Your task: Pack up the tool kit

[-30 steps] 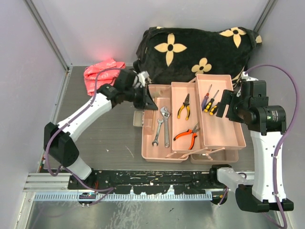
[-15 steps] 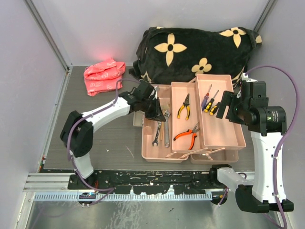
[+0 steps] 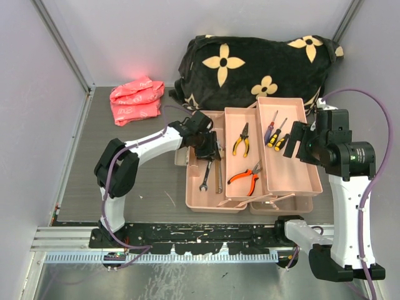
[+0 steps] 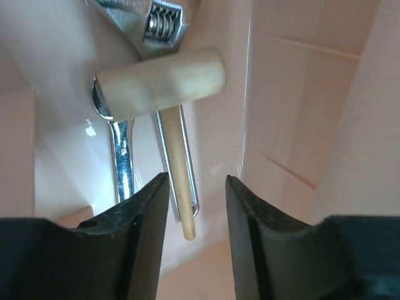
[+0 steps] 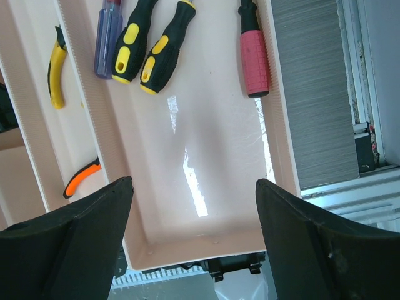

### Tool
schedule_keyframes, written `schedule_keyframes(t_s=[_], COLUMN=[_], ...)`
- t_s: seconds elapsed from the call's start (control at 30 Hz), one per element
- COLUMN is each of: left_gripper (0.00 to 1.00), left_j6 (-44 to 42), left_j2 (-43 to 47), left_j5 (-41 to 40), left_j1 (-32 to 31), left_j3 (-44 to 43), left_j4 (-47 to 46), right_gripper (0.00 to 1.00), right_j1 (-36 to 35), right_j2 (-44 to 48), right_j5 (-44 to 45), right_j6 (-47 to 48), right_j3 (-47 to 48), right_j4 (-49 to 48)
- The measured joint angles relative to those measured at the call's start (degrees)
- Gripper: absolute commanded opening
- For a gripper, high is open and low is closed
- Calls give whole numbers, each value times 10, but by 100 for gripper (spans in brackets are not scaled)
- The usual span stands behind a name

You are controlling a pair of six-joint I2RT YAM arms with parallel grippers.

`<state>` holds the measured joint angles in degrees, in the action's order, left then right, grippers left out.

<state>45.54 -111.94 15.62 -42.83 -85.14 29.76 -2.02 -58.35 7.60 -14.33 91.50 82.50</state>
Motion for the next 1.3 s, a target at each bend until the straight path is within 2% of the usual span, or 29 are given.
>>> schedule_keyframes(t_s=[0.07,0.27,0.4,0.57,0.7,0.83,1.0,1.3], left_gripper=[47,47,51,55,56,58,59,59], left_j6=[1,-4,-49,-131,-189,-228,-242,-242], left_j2=[0,0,0,9,22,28,25,24], left_j5=[-3,-9,-39,-105,-142,-160,-152,-131], left_j1=[0,3,12,61,108,143,144,144], left_j3=[-10,-58,-155,-251,-246,-178,-118,-114], left_j4=[1,22,56,56,61,78,107,105], right_gripper=[85,85,85,85,85,85,86,87], right_j1=[0,0,0,0,0,0,0,0], right_j2=[1,-4,-13,-20,-21,-22,-36,-25], right_j5=[0,0,0,0,0,0,-2,-2], right_j6=[0,0,-1,0,0,0,0,1], right_j3=[-5,-5,-1,18,36,38,39,35], right_j4=[0,0,0,0,-1,-2,-7,-8])
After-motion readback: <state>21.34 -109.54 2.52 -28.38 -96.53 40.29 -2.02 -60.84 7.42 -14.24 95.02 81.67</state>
